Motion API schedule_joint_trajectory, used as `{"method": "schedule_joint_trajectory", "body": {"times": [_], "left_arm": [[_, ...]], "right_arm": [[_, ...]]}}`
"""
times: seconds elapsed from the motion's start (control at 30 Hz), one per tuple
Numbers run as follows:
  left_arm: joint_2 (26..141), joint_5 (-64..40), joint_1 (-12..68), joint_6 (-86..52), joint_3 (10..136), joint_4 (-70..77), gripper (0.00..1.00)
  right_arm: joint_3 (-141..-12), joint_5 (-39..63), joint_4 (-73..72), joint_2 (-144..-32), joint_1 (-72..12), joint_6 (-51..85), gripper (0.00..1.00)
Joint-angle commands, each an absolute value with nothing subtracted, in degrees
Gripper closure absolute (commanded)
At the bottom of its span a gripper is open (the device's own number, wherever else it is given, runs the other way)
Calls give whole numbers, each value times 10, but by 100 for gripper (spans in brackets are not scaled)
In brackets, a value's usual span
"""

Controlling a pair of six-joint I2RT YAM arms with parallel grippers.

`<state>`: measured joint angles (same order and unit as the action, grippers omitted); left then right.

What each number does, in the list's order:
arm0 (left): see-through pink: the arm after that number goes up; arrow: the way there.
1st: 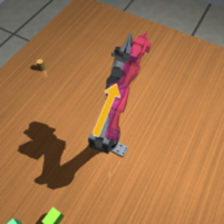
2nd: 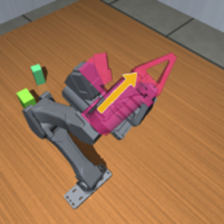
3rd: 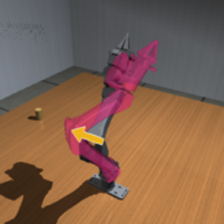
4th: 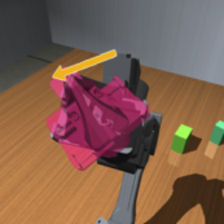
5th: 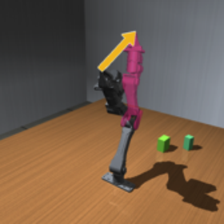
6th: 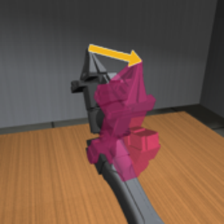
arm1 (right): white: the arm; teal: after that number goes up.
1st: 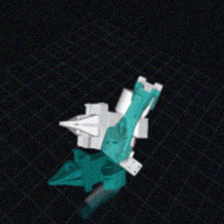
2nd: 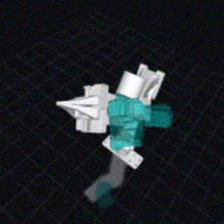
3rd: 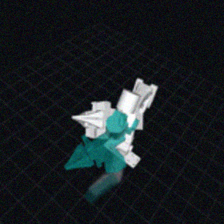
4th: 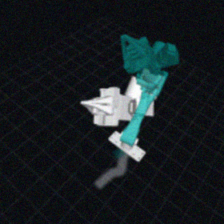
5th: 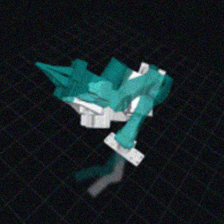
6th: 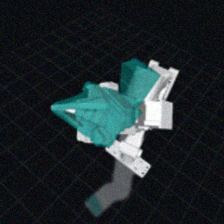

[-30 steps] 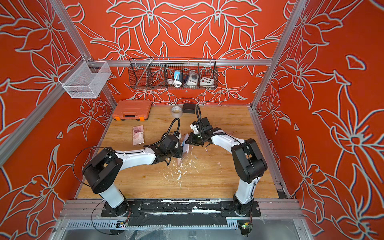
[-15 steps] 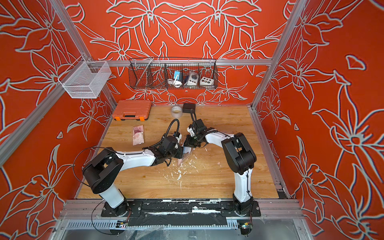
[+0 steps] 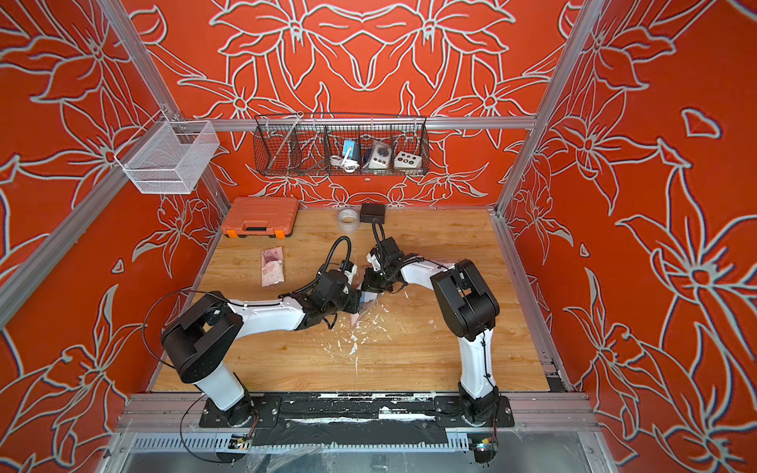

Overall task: Open the ruler set and take out the ruler
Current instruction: Take out the ruler from the ruler set bag, then place the ruler set bag at the center of the board.

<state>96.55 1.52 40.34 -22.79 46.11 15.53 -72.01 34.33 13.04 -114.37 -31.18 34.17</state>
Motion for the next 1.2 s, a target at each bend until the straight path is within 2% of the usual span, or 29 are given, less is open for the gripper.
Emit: {"method": "schedule_joint_trajectory", "body": {"times": [0.0, 0.4, 0.8, 1.0, 1.17], "left_arm": [[967, 30, 409, -224, 449, 123, 100], [970, 61, 409, -229, 461, 87, 100], [972, 61, 409, -226, 469, 75, 100], [984, 64, 409, -228, 489, 59, 100], [1005, 83, 409, -228, 551, 2, 100]], "right_arm": [[-724, 320, 125, -1129, -315, 347, 100], [-686, 303, 136, -1009, -314, 338, 100], [-638, 263, 76, -896, -294, 360, 100], [-609, 213, 67, -773, -244, 379, 100], [-545, 216, 82, -700, -149, 466, 100]]}}
